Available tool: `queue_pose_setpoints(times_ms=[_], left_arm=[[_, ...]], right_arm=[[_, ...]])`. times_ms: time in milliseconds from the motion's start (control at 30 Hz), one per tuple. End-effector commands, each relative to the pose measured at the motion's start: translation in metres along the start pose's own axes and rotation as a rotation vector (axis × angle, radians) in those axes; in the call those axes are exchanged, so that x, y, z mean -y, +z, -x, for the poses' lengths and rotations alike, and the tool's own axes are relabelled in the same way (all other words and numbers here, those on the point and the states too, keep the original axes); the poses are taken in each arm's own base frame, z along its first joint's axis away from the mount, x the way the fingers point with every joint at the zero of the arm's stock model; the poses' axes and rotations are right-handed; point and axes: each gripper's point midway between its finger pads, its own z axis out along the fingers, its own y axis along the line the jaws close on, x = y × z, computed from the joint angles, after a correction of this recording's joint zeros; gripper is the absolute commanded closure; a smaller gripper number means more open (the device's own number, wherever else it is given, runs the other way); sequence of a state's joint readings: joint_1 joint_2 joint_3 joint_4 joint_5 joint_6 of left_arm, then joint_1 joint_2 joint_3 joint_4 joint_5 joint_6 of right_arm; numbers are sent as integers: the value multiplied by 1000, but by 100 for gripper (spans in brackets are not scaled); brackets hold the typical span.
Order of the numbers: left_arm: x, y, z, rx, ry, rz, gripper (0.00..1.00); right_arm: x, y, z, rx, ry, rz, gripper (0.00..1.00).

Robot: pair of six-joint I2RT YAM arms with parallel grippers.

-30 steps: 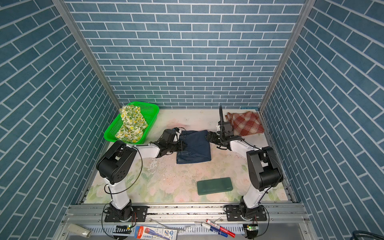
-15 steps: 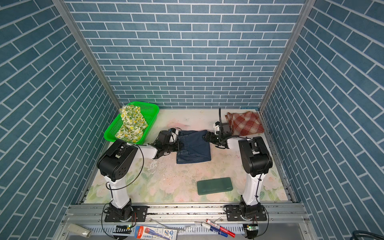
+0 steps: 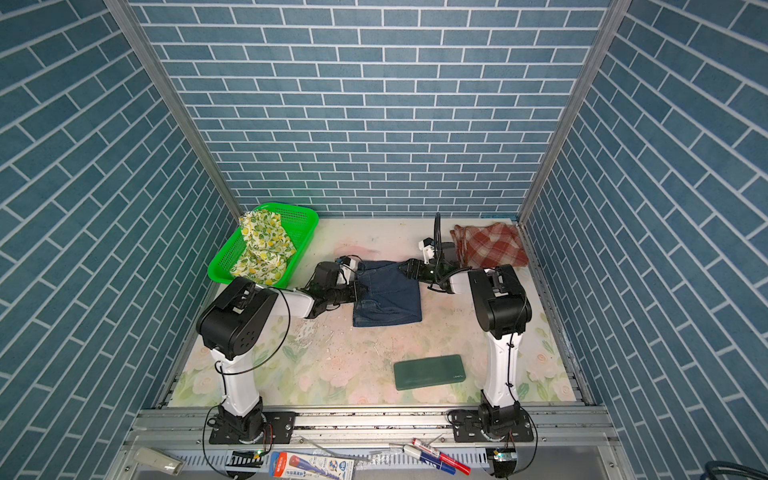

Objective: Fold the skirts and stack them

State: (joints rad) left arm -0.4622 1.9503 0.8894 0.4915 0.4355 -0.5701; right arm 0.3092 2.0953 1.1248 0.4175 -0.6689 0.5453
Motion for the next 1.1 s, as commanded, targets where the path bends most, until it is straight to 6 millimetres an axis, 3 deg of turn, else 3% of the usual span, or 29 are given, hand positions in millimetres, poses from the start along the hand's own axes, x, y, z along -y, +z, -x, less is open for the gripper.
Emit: queue_pose_setpoints(times_ms=[0, 100, 200, 333, 433, 500, 600, 800, 1067], left_arm=[[-42, 4, -43, -115, -69, 127, 100], [-41, 4, -42, -115, -67, 127, 100], [-40, 5, -40, -112, -70, 122, 100], [-26, 3, -25, -88, -71, 85, 100], [-6, -8, -3, -39, -41, 47, 100], [9, -21, 11, 3, -21, 22, 78], [27, -42, 28, 65, 7, -7, 57], [40, -67, 37, 148, 28, -27, 36], [32, -63, 29, 187, 14, -54, 21]], right_arm=[[27, 18, -64, -165, 148, -52, 25], [15, 22, -60, -146, 117, -9, 48], [0, 23, -50, -120, 65, 21, 100], [-19, 12, -25, -33, -9, 7, 100], [-23, -1, -4, 26, -43, -72, 100], [-28, -12, 9, 58, -74, -118, 100], [-33, -36, 31, 118, -116, -214, 100], [-36, -83, 79, 214, -189, -412, 100], [-29, -113, 139, 294, -253, -597, 100]])
